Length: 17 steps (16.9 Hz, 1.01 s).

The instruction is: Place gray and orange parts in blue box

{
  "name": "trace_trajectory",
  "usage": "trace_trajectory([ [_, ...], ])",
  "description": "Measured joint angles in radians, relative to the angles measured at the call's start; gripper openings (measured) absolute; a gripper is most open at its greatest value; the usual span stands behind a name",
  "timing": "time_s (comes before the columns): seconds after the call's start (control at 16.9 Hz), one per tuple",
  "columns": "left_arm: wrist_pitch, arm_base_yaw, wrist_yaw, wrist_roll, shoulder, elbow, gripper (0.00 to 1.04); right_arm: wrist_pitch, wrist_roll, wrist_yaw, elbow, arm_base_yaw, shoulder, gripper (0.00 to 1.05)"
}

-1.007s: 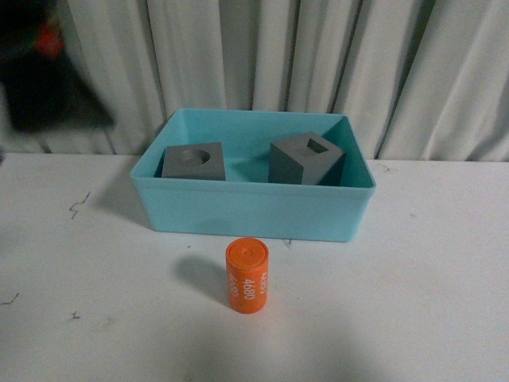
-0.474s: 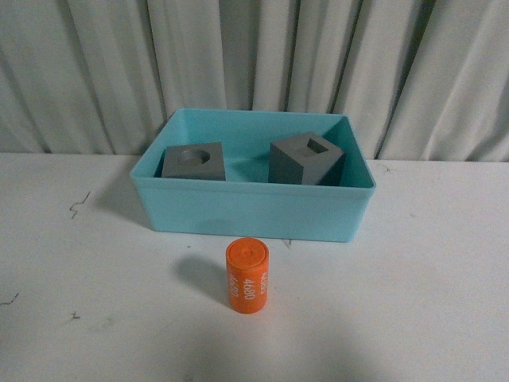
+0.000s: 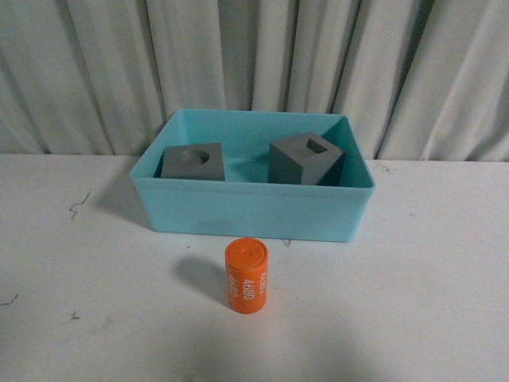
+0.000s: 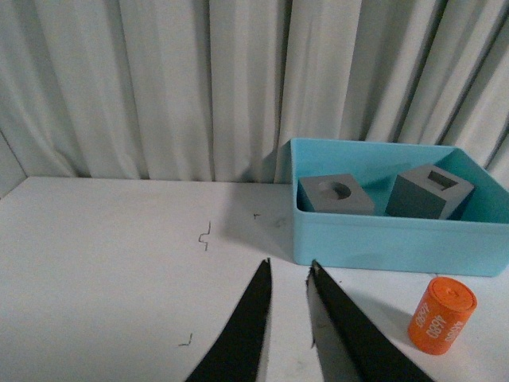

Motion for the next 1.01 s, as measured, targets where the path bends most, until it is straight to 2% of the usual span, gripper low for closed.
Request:
trace_trajectory([
  [0.06,-0.033,0.044,0.058,0.017,-0.077,-0.021,0.06,0.000,0.000,0.000,0.000,0.000,0.000,0.98],
  [0.12,-0.034,0.103,0.095,0.024,-0.093,-0.021,0.02,0.000,0.000,-0.001,0.000,0.000,0.000,0.98],
  [0.36,-0.054,0.234,0.232,0.025,-0.135,-0.041,0.02,0.000,0.000,-0.001,0.000,0.000,0.000,0.98],
  [0.47,-0.063,0.395,0.373,0.026,-0.185,-0.078,0.02,0.000,0.000,0.000,0.000,0.000,0.000,0.98],
  [0.89,-0.065,0.392,0.395,0.025,-0.183,-0.082,0.02,0.000,0.000,0.000,0.000,0.000,0.000,0.98],
  [1.01,-0.065,0.392,0.395,0.026,-0.184,-0.082,0.17,0.000,0.000,0.000,0.000,0.000,0.000,0.98],
])
